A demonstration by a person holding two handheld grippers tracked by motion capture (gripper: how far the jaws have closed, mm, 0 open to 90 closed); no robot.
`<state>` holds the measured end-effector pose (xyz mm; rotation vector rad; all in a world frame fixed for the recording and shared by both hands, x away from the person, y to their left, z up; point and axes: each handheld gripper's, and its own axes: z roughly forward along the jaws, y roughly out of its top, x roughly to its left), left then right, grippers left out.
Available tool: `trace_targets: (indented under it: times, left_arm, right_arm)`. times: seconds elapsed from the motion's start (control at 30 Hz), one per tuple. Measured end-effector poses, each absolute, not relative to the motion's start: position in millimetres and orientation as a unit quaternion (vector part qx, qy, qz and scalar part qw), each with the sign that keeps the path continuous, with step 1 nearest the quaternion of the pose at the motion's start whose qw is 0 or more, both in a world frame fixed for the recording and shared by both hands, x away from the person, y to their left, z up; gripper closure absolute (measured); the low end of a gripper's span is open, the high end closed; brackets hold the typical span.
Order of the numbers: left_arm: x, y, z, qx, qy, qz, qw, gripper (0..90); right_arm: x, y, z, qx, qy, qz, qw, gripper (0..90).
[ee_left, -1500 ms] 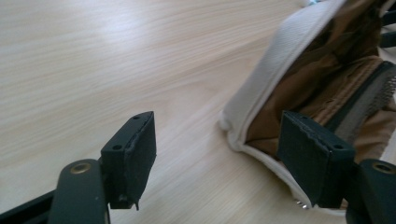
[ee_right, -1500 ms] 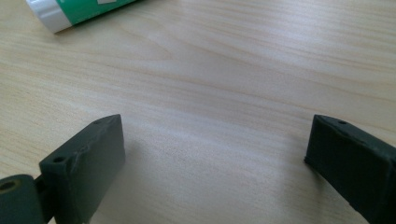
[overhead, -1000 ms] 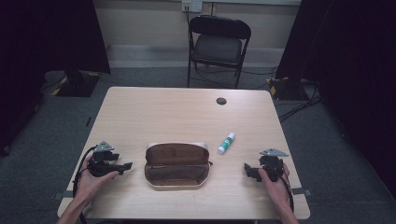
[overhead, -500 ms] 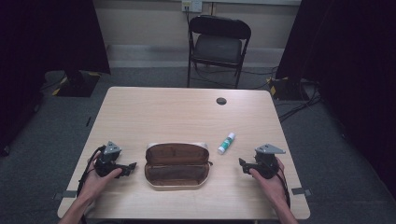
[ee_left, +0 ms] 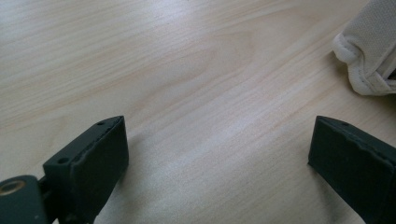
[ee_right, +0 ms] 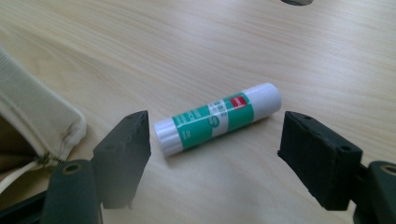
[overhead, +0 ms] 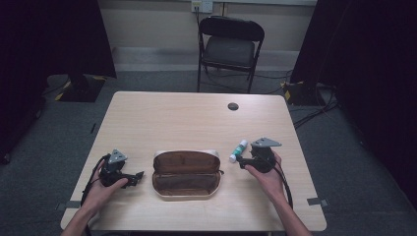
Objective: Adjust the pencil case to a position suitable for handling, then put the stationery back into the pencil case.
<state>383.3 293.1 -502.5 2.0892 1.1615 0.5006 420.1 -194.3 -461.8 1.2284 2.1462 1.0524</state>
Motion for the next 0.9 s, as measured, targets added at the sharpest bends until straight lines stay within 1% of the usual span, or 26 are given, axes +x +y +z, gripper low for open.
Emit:
trace_targets:
  times: [0.2,0.4,0.8,0.9]
  left_arm:
    - [383.4,293.3,-502.5,0.804,0.446,0.192,0.343,4.5]
    - [383.4,293.3,-502.6,0.804,0.446,0.191,0.343,4.4]
    - [382.1,293.4,-502.7,0.804,0.446,0.188,0.345,4.4]
    - [380.9,293.6,-502.9,0.803,0.447,0.190,0.345,4.4]
  right_arm:
    - [436.1,-186.5,-466.8,0.446,0.785,0.371,0.218,19.5]
    - [449.4,-178.7,-470.4,0.449,0.784,0.370,0.215,19.0]
    - [455.1,-175.3,-484.7,0.462,0.792,0.345,0.202,23.9]
    - [454.4,-176.3,-488.1,0.463,0.794,0.339,0.200,26.9]
